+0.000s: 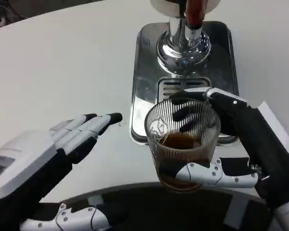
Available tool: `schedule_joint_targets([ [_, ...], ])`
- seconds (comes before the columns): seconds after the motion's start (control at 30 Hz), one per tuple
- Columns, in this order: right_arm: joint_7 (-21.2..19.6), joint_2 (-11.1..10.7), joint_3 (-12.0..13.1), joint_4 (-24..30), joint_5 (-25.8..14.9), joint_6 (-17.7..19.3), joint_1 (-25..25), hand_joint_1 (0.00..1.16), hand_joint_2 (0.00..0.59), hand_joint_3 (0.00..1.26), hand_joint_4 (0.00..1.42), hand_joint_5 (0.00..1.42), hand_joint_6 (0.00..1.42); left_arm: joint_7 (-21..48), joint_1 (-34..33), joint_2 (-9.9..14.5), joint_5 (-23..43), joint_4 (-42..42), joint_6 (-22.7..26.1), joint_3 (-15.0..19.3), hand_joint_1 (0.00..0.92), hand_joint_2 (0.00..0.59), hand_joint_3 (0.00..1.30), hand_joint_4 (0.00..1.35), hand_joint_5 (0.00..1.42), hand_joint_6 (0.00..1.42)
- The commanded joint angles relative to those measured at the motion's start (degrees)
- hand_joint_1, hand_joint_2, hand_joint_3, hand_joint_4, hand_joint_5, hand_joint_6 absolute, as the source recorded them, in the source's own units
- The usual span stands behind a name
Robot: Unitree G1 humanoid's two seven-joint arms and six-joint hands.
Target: Grasp the cup under the faucet to collect the drink, then remove the cup.
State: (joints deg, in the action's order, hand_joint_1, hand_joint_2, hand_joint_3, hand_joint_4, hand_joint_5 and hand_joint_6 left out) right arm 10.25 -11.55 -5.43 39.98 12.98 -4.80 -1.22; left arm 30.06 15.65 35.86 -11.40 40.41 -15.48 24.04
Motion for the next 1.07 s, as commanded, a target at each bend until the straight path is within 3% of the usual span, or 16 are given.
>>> schedule_joint_targets([
  [0.03,0.3,0.2,0.4,3.0,-1.6,1.1,-1.6,0.98,0.114,0.86,1.0,1.17,1.29,0.4,0.4,0.6,-0.1,-0.2,0.0,-0.6,0.0,0.103,0.03,0.0,0.0,0.03],
  [1.07,1.1,-0.7,2.7,5.7,-3.0,2.3,-5.9,0.98,0.114,0.86,1.0,1.18,1.3,0.7,2.1,0.5,-0.2,2.0,1.0,-1.3,0.0,0.103,0.03,0.0,0.0,0.03],
])
